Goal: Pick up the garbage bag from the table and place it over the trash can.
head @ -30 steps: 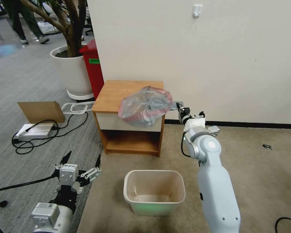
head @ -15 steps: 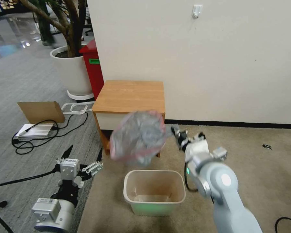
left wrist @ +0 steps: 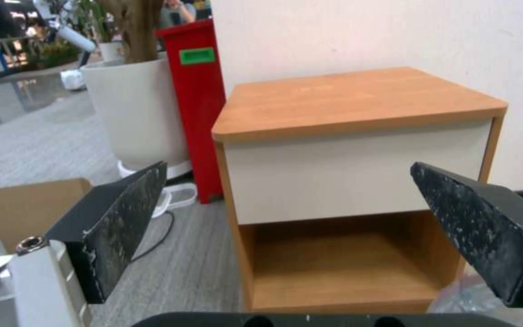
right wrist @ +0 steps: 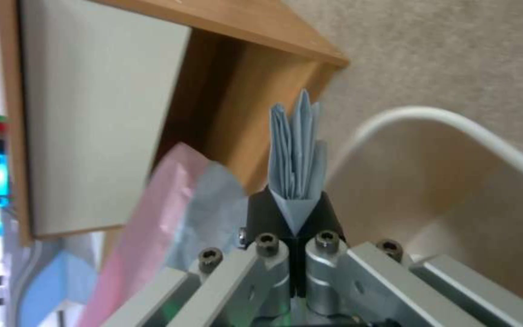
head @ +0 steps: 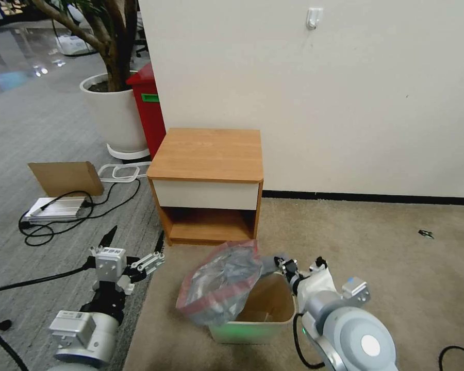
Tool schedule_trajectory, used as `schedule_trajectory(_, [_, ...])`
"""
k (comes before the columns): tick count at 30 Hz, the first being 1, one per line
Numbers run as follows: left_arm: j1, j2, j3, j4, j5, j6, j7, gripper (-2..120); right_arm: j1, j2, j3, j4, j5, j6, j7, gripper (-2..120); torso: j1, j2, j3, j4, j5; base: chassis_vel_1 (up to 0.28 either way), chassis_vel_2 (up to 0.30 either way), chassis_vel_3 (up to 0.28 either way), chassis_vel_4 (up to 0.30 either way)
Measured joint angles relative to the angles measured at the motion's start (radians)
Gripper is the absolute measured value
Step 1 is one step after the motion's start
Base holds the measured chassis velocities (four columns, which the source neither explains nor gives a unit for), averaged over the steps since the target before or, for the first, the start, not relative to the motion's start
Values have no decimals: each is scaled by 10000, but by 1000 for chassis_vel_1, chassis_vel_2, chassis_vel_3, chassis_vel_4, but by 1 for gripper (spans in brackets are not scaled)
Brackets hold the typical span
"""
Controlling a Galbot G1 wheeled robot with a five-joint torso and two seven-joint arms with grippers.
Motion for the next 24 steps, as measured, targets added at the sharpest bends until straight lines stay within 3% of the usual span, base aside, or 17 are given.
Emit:
schedule_trajectory(11, [-188,0,112,0,-42,-23,-17,100,-354,-25,-362,-60,-261,-219,520,0,0,0,0,0,0,0,0,0,0])
schedule_trajectory(24, [-335,28,376,0,112,-27,14,100,-627,-190,-578,447,-332,-302,1396,47,0,0,1,0,1,0,0,0,0])
